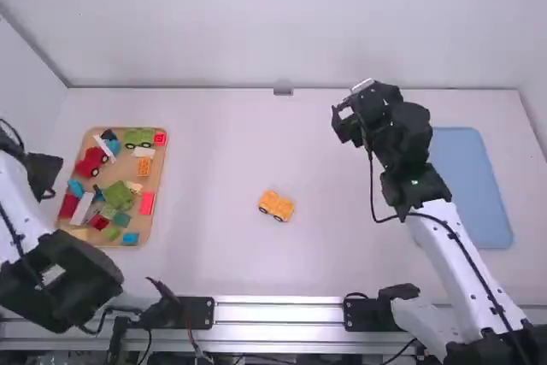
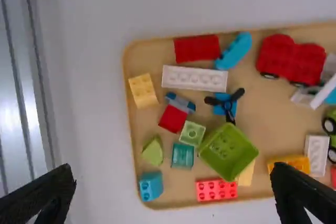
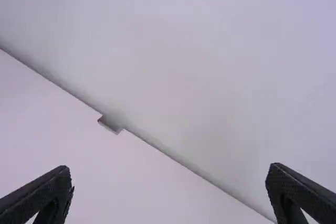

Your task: Assemble lego blocks to make yellow taxi

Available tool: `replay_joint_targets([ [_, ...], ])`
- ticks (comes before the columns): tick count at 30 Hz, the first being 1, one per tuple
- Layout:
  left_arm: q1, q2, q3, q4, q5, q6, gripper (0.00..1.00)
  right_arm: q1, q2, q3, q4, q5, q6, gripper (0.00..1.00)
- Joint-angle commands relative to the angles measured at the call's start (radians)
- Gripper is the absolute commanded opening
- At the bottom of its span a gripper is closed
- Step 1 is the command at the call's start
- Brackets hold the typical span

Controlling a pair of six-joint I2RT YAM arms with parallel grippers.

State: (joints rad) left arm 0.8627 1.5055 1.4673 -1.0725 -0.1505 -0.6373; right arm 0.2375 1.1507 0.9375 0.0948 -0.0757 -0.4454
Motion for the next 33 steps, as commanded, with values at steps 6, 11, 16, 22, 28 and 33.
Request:
replay_joint_targets([
  [6, 0.121, 0.037, -0.112, 0.091, 0.22, 0.214, 0.99, 0.007, 0.007, 0.031, 0.006, -0.005, -0.002, 0.98],
  [11, 0.12, 0.096, -0.131, 0.092, 0.123, 0.171, 1.0, 0.013, 0.007, 0.031, 0.006, -0.006, -0.001, 0.98],
  [16, 0.118, 0.184, -0.132, 0.124, 0.123, 0.174, 0.86, 0.014, 0.007, 0.031, 0.003, -0.005, -0.001, 0.98],
  [22, 0.121, 0.275, -0.132, 0.161, 0.123, 0.171, 0.69, -0.002, 0.007, 0.031, 0.003, -0.006, -0.001, 0.98],
  [28, 0.119, 0.341, -0.134, 0.172, 0.076, 0.12, 0.63, -0.007, 0.007, 0.031, 0.002, -0.005, -0.001, 0.98],
  [33, 0.121, 0.347, -0.15, 0.198, 0.052, 0.092, 0.58, -0.008, 0.007, 0.03, -0.005, -0.006, -0.001, 0.98],
])
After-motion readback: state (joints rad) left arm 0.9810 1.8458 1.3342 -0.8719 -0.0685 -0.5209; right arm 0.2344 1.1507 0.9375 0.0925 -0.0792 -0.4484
